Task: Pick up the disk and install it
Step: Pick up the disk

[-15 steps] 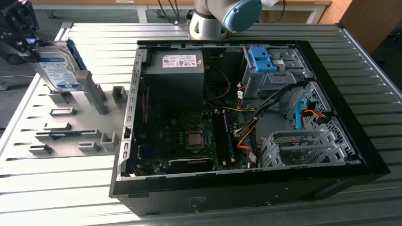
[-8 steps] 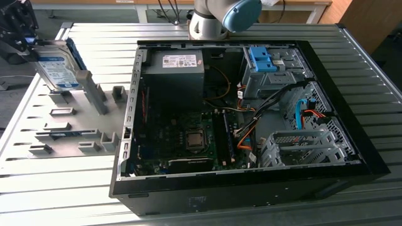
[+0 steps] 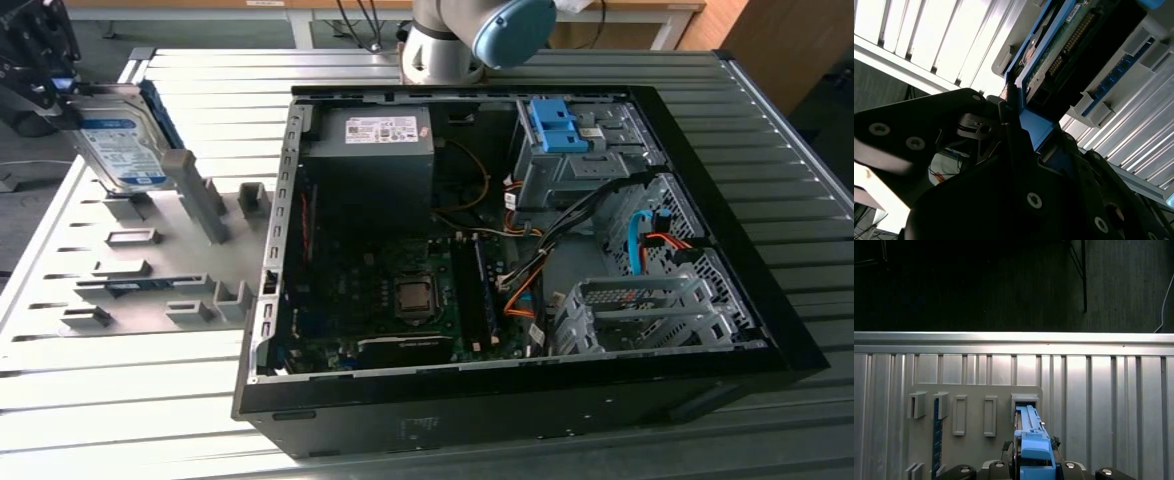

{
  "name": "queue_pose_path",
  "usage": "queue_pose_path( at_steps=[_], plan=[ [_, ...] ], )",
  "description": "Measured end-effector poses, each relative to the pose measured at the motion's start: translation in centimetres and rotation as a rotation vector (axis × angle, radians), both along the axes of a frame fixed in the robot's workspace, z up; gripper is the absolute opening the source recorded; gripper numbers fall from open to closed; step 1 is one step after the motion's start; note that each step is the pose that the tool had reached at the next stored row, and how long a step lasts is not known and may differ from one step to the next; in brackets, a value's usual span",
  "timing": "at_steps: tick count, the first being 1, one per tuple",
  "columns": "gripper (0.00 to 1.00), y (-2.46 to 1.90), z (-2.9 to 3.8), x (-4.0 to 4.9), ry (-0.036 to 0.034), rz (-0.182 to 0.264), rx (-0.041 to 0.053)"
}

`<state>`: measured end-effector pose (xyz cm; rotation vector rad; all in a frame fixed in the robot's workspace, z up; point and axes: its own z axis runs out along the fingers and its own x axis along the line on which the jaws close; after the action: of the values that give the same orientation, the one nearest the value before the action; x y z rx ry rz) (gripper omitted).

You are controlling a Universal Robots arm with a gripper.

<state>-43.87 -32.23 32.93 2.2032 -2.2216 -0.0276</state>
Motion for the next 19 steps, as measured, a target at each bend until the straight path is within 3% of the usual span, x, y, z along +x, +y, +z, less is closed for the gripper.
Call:
queue_pose_path(
  at_steps=[19],
  plan=[
    [0.37, 0.0, 0.6, 0.0, 0.0001, 0.0, -0.0001]
  ],
)
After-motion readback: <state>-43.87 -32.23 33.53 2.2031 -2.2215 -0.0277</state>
